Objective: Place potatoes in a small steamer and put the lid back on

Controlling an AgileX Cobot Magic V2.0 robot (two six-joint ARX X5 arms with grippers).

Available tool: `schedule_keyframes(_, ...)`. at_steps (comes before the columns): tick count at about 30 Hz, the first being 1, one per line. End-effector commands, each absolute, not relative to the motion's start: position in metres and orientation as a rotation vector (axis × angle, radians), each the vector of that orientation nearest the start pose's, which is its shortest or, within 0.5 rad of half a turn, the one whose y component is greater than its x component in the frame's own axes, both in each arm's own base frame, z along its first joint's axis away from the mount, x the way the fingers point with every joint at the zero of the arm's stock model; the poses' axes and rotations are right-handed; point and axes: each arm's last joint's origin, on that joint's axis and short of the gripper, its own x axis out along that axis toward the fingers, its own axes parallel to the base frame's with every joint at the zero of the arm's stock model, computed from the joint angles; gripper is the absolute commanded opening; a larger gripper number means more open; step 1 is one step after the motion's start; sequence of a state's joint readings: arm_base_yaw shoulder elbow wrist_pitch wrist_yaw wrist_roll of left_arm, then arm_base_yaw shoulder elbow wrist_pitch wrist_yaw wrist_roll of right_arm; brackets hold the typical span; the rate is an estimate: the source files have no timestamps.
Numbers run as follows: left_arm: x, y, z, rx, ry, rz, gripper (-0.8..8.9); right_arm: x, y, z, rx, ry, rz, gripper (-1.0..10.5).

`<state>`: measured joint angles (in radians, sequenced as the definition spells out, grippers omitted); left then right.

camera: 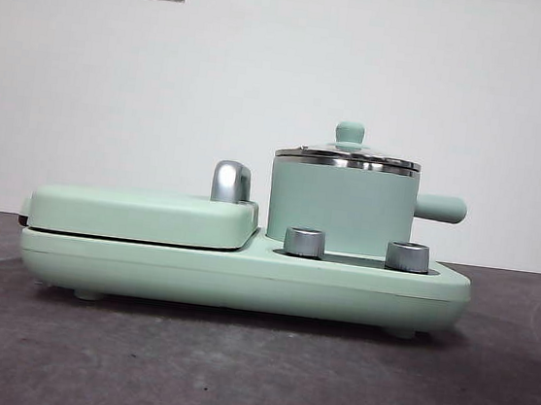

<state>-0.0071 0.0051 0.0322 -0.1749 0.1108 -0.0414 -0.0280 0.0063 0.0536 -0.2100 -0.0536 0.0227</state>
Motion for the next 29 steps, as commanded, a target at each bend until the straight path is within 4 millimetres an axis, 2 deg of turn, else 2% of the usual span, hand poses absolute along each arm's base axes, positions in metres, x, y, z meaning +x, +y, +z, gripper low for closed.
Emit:
schedule_keyframes(1,0.0954,-0.0039,0.1504,-0.051,0.175,-0.114,0.24,0.0943,-0.0012,0.1585,0.017,0.151,0.022,0.2)
schedule_keyframes(5,0.0954,-0.0039,0.1504,-0.051,0.175,-0.114,0.24,0.0955,-0.0013,0.1507,0.021,0.173,0.020,0.2)
schedule_keyframes(29,0.0954,-0.0039,0.1503,-0.051,0.176,-0.114,0.24,0.0960,-0.0013,0.1524,0.020,0.148,0.019,0.2)
